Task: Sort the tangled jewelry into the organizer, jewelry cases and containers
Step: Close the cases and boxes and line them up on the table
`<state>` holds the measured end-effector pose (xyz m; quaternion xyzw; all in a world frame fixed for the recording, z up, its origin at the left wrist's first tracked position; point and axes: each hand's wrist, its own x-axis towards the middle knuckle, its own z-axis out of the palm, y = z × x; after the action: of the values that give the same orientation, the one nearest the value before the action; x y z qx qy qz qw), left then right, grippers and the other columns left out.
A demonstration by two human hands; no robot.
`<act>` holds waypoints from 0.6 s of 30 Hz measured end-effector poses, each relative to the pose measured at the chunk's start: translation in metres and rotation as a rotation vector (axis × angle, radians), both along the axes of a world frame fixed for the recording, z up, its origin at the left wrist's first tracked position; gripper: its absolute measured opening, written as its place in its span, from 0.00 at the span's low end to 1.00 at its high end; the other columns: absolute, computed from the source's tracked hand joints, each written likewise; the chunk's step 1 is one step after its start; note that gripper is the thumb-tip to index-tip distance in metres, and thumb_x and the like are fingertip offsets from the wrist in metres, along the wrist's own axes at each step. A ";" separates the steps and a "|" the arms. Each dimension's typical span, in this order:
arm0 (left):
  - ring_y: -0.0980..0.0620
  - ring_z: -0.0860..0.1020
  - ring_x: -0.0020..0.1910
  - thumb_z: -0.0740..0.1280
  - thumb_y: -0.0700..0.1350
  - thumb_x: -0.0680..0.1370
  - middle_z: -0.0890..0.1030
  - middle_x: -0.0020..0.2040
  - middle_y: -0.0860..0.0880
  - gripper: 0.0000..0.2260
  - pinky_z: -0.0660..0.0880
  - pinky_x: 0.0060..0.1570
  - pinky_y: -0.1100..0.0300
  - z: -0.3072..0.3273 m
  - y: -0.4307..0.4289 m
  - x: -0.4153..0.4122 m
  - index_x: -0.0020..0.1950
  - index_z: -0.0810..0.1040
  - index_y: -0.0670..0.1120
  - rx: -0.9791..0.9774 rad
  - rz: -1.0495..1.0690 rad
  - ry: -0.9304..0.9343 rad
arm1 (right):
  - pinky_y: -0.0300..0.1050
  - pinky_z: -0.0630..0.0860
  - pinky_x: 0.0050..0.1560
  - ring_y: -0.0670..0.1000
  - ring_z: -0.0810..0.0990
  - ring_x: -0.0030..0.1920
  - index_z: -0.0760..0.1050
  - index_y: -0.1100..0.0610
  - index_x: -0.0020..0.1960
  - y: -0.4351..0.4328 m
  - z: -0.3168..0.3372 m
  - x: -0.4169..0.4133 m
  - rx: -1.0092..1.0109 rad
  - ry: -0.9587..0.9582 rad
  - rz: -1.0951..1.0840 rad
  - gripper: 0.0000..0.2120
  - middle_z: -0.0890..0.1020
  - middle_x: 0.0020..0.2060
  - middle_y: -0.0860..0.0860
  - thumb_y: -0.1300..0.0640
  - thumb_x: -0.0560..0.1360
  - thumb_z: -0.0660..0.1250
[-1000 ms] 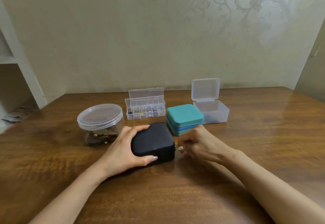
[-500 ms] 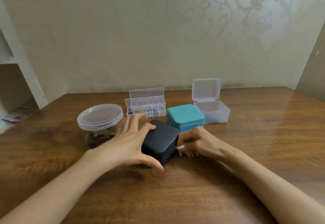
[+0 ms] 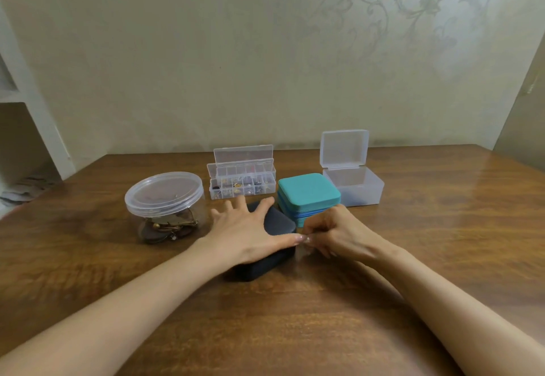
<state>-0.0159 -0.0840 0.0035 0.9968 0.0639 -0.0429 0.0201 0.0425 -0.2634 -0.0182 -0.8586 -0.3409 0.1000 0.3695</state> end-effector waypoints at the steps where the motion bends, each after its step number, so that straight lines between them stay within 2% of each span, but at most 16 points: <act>1: 0.35 0.54 0.73 0.49 0.78 0.65 0.51 0.76 0.40 0.44 0.54 0.68 0.38 0.000 -0.003 0.000 0.76 0.46 0.59 0.009 0.032 0.005 | 0.34 0.71 0.32 0.44 0.73 0.27 0.80 0.58 0.37 0.000 -0.001 -0.001 0.030 0.013 -0.005 0.09 0.79 0.28 0.51 0.62 0.75 0.66; 5: 0.35 0.51 0.74 0.49 0.78 0.66 0.49 0.76 0.40 0.45 0.53 0.68 0.38 0.006 -0.011 0.004 0.77 0.45 0.56 0.000 0.122 0.054 | 0.34 0.69 0.30 0.46 0.72 0.24 0.81 0.62 0.41 0.002 -0.007 -0.004 0.130 0.067 -0.032 0.08 0.77 0.24 0.50 0.60 0.76 0.66; 8: 0.36 0.44 0.75 0.51 0.77 0.67 0.43 0.77 0.41 0.46 0.47 0.69 0.36 0.010 -0.010 0.007 0.77 0.42 0.56 -0.078 0.149 0.115 | 0.34 0.68 0.27 0.48 0.70 0.23 0.80 0.63 0.40 0.003 -0.007 -0.005 0.165 0.149 -0.049 0.09 0.76 0.24 0.54 0.60 0.76 0.66; 10: 0.36 0.43 0.75 0.51 0.77 0.68 0.42 0.77 0.41 0.45 0.46 0.69 0.35 0.010 -0.011 0.008 0.77 0.41 0.55 -0.085 0.168 0.121 | 0.34 0.66 0.25 0.48 0.69 0.22 0.80 0.63 0.38 0.003 -0.003 -0.003 0.175 0.212 -0.052 0.09 0.75 0.23 0.54 0.60 0.75 0.67; 12: 0.35 0.44 0.75 0.50 0.76 0.69 0.42 0.77 0.40 0.44 0.47 0.69 0.35 0.011 -0.014 0.011 0.77 0.42 0.54 -0.069 0.197 0.119 | 0.34 0.65 0.24 0.48 0.69 0.21 0.79 0.62 0.36 0.004 0.000 -0.004 0.171 0.230 -0.037 0.10 0.75 0.23 0.55 0.60 0.75 0.67; 15: 0.34 0.49 0.74 0.49 0.76 0.69 0.48 0.76 0.38 0.44 0.53 0.68 0.37 0.014 -0.020 0.019 0.77 0.44 0.52 -0.020 0.284 0.130 | 0.35 0.67 0.25 0.49 0.69 0.22 0.79 0.64 0.38 0.016 0.000 -0.019 0.133 0.209 0.062 0.10 0.75 0.25 0.58 0.61 0.75 0.66; 18: 0.34 0.58 0.71 0.50 0.77 0.68 0.54 0.74 0.37 0.45 0.62 0.66 0.40 0.018 -0.021 0.033 0.77 0.47 0.51 0.005 0.346 0.166 | 0.41 0.73 0.31 0.49 0.72 0.23 0.79 0.64 0.38 0.029 -0.001 -0.036 0.030 -0.010 0.134 0.10 0.77 0.24 0.56 0.59 0.76 0.65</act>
<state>0.0171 -0.1049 0.0210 0.9640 0.2359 -0.1209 0.0194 0.0067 -0.2340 -0.0194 -0.8288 -0.4008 0.1148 0.3733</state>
